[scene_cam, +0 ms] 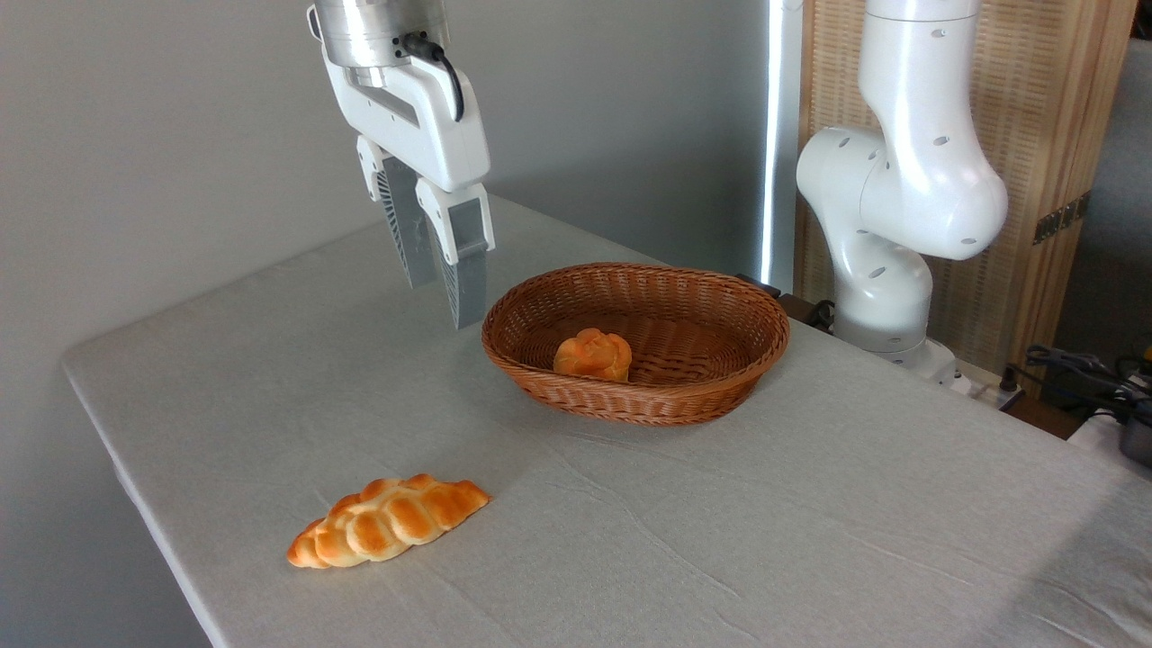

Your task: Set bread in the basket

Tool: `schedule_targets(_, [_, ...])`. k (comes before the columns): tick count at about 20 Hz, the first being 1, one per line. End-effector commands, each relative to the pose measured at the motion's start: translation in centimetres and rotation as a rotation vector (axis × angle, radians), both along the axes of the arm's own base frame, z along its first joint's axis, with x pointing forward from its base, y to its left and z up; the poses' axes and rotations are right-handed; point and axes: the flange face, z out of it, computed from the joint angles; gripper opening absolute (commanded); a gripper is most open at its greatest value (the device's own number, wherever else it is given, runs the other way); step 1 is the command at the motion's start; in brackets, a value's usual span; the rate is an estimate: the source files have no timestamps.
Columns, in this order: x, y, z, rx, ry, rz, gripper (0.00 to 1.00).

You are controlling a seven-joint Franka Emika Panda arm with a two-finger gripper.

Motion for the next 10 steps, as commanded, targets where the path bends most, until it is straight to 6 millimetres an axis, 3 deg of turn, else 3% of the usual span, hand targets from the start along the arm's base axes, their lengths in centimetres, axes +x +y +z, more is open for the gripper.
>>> schedule_targets(1, [0.5, 1.9, 0.2, 0.008, 0.016, 0.046, 1.00])
schedule_targets(10, [1.2, 4.4, 1.9, -0.006, -0.015, 0.092, 1.00])
